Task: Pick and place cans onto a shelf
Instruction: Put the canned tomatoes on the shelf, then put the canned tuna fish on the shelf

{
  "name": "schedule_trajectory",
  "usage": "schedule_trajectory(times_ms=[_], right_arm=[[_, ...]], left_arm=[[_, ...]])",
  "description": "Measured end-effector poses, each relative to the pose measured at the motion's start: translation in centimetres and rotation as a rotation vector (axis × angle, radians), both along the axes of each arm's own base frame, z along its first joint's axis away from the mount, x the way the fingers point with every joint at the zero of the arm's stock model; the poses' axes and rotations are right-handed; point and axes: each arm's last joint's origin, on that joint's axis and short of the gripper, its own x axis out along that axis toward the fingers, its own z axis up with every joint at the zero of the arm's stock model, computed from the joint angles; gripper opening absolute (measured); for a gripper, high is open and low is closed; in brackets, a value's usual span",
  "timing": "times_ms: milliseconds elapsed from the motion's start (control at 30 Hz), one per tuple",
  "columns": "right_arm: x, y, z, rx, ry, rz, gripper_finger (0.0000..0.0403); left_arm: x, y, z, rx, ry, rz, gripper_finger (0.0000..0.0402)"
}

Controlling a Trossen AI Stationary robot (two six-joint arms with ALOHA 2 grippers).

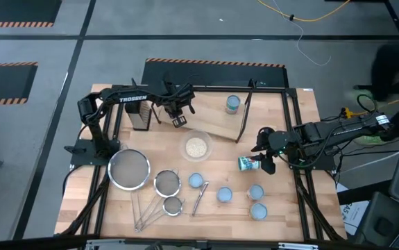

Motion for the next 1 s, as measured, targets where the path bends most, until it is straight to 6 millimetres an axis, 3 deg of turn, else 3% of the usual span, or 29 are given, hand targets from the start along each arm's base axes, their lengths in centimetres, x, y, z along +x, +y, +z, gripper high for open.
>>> schedule_trajectory(times_ms=[233,500,700,1000], right_arm=[[0.0,0.0,0.0,0.000,0.000,0.000,0.0174],[0.0,0.0,0.0,0.001,-0.004,0.000,0.0174],[0.0,0.0,0.1,0.003,-0.007,-0.001,0.0174],[0.0,0.0,0.1,0.004,-0.007,-0.002,0.0174]], left_arm=[[0.1,0.0,0.6,0.013,-0.024,-0.003,0.0079],[1.8,-2.1,5.6,0.066,-0.182,-0.095,0.0079],[3.7,-6.6,8.7,0.026,-0.312,-0.254,0.0079],[4.9,-15.0,9.4,-0.116,-0.376,-0.347,0.0079]])
